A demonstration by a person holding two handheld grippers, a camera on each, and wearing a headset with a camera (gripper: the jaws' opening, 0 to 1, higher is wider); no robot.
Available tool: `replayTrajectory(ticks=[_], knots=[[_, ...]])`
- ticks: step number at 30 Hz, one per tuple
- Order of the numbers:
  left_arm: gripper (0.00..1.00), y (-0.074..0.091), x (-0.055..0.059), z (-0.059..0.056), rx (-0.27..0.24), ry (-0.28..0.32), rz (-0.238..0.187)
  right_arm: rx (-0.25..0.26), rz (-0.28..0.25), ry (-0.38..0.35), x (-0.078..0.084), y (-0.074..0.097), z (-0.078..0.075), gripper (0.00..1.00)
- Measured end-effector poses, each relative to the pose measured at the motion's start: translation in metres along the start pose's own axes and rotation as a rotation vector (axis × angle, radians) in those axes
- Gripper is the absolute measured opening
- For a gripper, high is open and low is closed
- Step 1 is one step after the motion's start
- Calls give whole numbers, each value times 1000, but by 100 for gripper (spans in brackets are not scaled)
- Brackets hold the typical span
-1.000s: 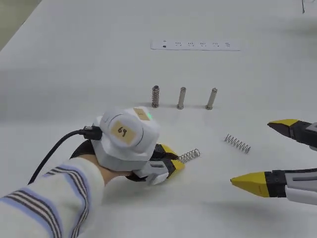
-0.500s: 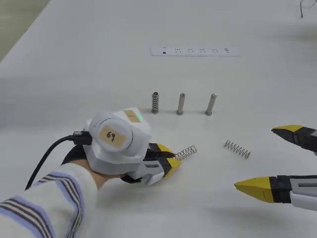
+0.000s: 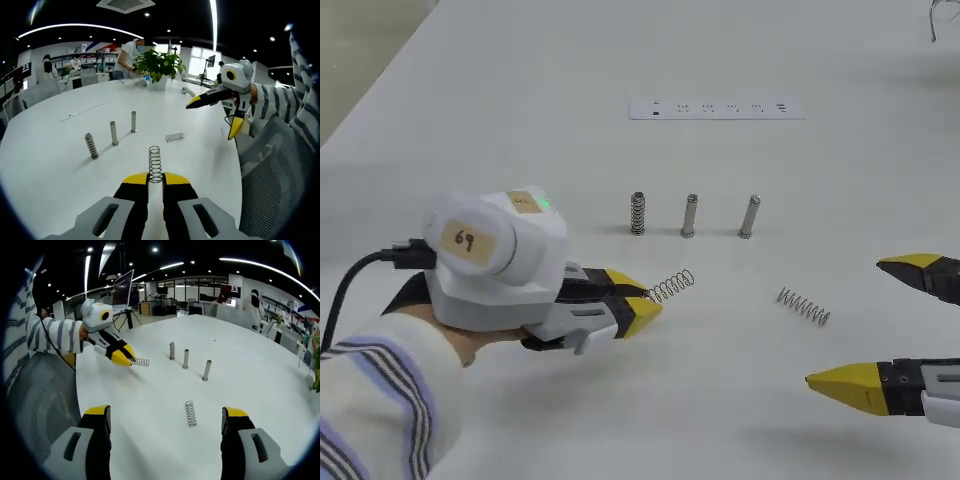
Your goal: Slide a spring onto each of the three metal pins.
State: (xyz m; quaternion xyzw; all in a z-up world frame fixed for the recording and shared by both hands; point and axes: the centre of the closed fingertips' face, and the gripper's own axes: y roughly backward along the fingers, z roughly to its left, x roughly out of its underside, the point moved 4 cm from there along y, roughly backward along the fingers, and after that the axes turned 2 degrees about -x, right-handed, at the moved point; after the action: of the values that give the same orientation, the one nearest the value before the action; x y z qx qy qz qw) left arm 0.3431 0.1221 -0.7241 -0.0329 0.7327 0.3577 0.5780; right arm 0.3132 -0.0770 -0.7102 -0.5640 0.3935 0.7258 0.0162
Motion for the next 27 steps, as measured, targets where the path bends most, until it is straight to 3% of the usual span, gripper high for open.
replayTrajectory(ticks=[5, 18, 20, 23, 27], knots=[[2, 9, -8, 3, 7, -20, -7, -37, 4, 25, -3, -3, 3, 89], [2, 19, -7, -4, 76, -102, 30, -115, -28, 89, -22, -10, 6, 79], [2, 20, -9, -7, 89, -99, 24, -138, -43, 93, -27, -12, 8, 76], [2, 20, -11, -12, 116, -117, 16, -226, -88, 91, -36, -14, 18, 67], [2, 20, -14, -19, 146, -134, 18, -281, -129, 90, -46, -15, 25, 60]])
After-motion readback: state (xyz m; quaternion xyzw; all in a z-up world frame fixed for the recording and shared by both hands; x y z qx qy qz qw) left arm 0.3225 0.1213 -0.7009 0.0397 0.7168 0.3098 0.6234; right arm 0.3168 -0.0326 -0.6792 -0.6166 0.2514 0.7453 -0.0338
